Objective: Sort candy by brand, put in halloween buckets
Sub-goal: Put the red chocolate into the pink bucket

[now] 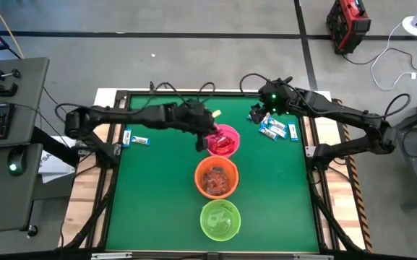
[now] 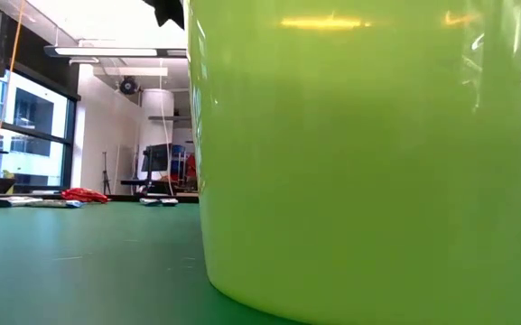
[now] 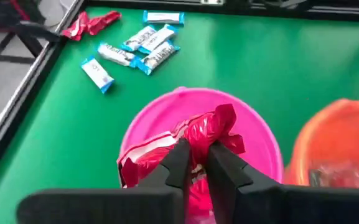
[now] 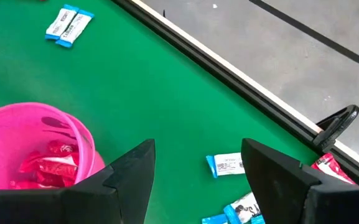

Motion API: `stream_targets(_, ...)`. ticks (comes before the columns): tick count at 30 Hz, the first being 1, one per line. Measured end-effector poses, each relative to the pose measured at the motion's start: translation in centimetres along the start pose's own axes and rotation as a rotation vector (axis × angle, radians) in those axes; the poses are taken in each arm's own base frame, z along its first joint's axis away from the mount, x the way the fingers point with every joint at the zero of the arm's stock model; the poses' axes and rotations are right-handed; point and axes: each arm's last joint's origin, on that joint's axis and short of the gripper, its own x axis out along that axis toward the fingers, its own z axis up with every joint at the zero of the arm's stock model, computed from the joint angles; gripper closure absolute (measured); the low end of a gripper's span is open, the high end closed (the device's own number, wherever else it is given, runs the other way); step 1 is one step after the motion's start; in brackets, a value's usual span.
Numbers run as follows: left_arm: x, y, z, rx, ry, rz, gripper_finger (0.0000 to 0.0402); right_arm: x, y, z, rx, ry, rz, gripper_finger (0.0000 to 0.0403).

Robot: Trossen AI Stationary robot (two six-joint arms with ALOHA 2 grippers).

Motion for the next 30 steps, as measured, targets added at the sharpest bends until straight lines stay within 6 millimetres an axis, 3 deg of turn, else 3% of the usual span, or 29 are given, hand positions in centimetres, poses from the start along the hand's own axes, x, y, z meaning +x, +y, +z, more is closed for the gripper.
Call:
stream_targets(7,3.1,-0.3,-1.5,-0.163,0.079,-0.086,0.0298,0.0,-0.1,-0.3,-0.023,0.033,-0.017,0.0171)
stream_targets(14,3.0,-0.4,-1.3,-0.238,0.064,-0.161,0.021,0.0,-1.0,-0.9,0.107,0.085,-0.121,0.0171)
stream_targets(17,1.6,1.2,-0.8,-0.281,0.04,-0.124,0.0187,0.2,-2.8,-1.6,0.324,0.147,-0.266,0.0171)
stream_targets(22,-3.2,5.0,0.7,-0.353,-0.104,-0.024,0.0175,1.9,-6.5,-1.8,0.519,0.235,-0.395,0.0171)
stream_targets(26,-6.6,7.9,1.6,-0.34,-0.24,0.083,0.0174,4.7,-9.2,-1.2,0.611,0.243,-0.382,0.0171)
stream_targets(30,-8.7,10.2,1.3,-0.37,-0.284,0.132,0.0174,8.1,-11.5,-2.0,0.708,0.341,-0.442,0.0171)
